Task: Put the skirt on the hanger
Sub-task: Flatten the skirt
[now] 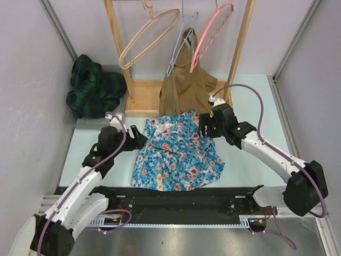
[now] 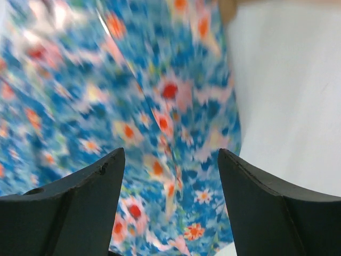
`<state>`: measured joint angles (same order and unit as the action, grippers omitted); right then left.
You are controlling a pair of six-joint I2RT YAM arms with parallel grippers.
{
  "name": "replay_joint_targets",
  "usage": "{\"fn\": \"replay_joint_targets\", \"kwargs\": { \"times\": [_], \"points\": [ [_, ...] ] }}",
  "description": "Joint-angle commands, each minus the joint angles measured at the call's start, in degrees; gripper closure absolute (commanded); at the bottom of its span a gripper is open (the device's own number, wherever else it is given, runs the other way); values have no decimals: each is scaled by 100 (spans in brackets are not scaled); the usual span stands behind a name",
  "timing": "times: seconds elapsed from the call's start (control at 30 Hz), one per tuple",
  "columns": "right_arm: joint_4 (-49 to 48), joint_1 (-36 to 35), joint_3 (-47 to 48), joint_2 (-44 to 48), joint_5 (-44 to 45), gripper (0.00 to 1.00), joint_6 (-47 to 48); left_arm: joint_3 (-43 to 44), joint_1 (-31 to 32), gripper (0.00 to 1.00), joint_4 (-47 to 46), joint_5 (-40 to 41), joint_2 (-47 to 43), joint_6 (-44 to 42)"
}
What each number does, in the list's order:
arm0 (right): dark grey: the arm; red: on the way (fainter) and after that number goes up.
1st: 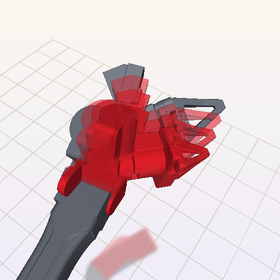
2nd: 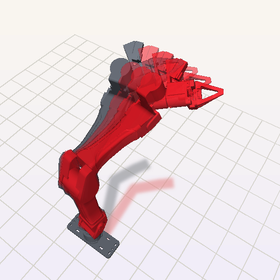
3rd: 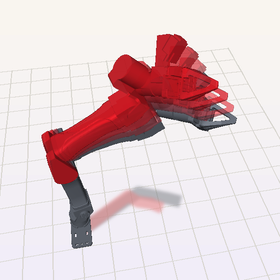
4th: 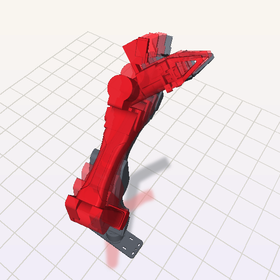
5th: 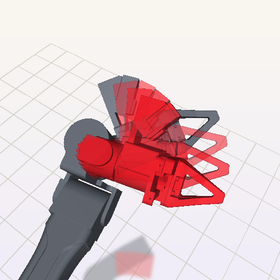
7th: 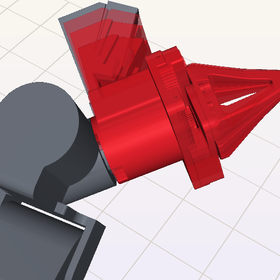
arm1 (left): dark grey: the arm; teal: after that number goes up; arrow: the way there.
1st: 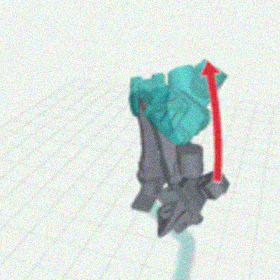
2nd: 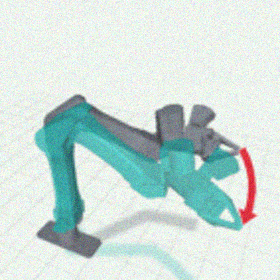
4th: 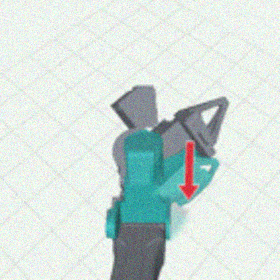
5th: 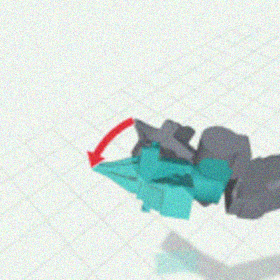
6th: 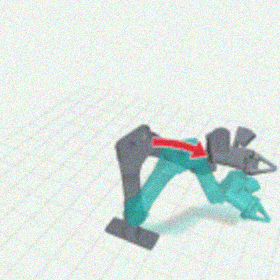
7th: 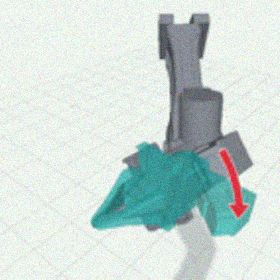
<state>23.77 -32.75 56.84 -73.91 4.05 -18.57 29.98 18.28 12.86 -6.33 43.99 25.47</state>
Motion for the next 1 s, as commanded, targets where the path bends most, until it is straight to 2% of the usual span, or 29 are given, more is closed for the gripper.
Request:
{"fn": "replay_joint_targets", "kwargs": {
  "times": [0.0, 0.13, 0.37, 0.5, 0.57, 0.67, 0.9, 0.93, 0.97],
  "points": [
    [-179, -161, -419, -447, 8, 25, -288, 147, 228, 20, -224, 464, 635, 185],
    [83, -258, -472, -888, 323, 23, -472, 386, 386, 20, 427, 896, 1199, 572],
    [558, -276, -648, -1230, 763, 24, -797, 281, 712, 21, 1007, 1090, 1446, 906],
    [743, -267, -656, -1468, 877, 31, -990, 123, 887, 19, 1253, 888, 1516, 1179],
    [752, -240, -692, -1521, 886, 40, -1017, 61, 1027, 19, 1550, 940, 1551, 1380],
    [761, -144, -718, -1521, 922, 48, -1044, -106, 1177, 20, 1754, 1037, 1578, 1661],
    [655, 190, -832, -1416, 738, 56, -956, -150, 1643, 22, 2010, 1459, 2305, 2189],
    [629, 234, -876, -1407, 711, 58, -947, -133, 1704, 23, 2001, 1442, 2464, 2277],
    [585, 286, -885, -1407, 685, 67, -930, -115, 1870, 31, 1957, 1389, 2613, 2286]
  ]
}}
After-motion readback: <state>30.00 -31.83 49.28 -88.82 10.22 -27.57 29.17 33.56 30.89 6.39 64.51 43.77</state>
